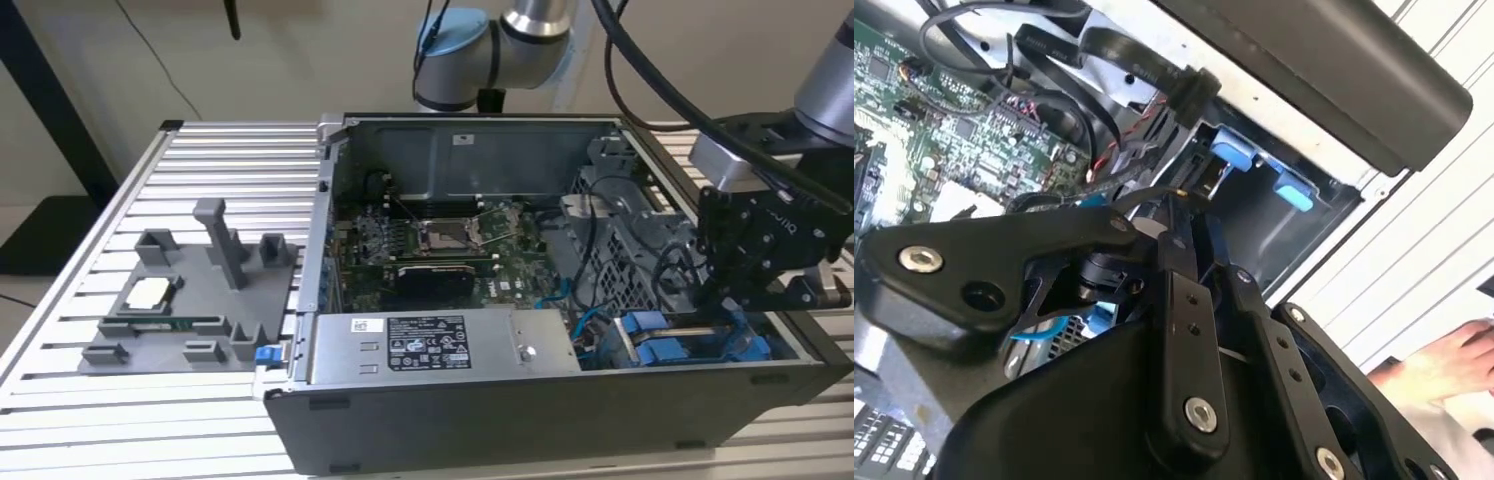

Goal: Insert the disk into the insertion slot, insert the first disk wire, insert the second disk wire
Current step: 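Insert the first disk wire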

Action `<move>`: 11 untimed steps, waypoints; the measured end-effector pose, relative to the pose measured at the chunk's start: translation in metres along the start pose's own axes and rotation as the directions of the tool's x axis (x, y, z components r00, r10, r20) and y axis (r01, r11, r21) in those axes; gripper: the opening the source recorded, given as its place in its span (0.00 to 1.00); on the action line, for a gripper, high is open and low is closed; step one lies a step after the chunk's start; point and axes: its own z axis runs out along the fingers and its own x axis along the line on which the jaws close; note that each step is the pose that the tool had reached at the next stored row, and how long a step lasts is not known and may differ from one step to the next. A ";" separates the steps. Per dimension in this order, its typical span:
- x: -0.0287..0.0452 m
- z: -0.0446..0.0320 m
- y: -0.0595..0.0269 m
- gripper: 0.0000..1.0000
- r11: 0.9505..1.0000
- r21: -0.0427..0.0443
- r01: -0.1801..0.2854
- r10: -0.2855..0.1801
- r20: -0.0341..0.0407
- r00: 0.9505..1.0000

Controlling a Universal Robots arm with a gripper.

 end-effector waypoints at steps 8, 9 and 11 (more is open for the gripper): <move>-0.0006 -0.0001 0.0067 0.19 0.998 0.064 0.005 -0.006 0.020 1.000; -0.0006 0.0000 0.0084 0.19 0.998 0.070 0.005 -0.006 0.019 1.000; -0.0006 0.0000 0.0093 0.19 0.996 0.085 0.005 -0.007 0.019 1.000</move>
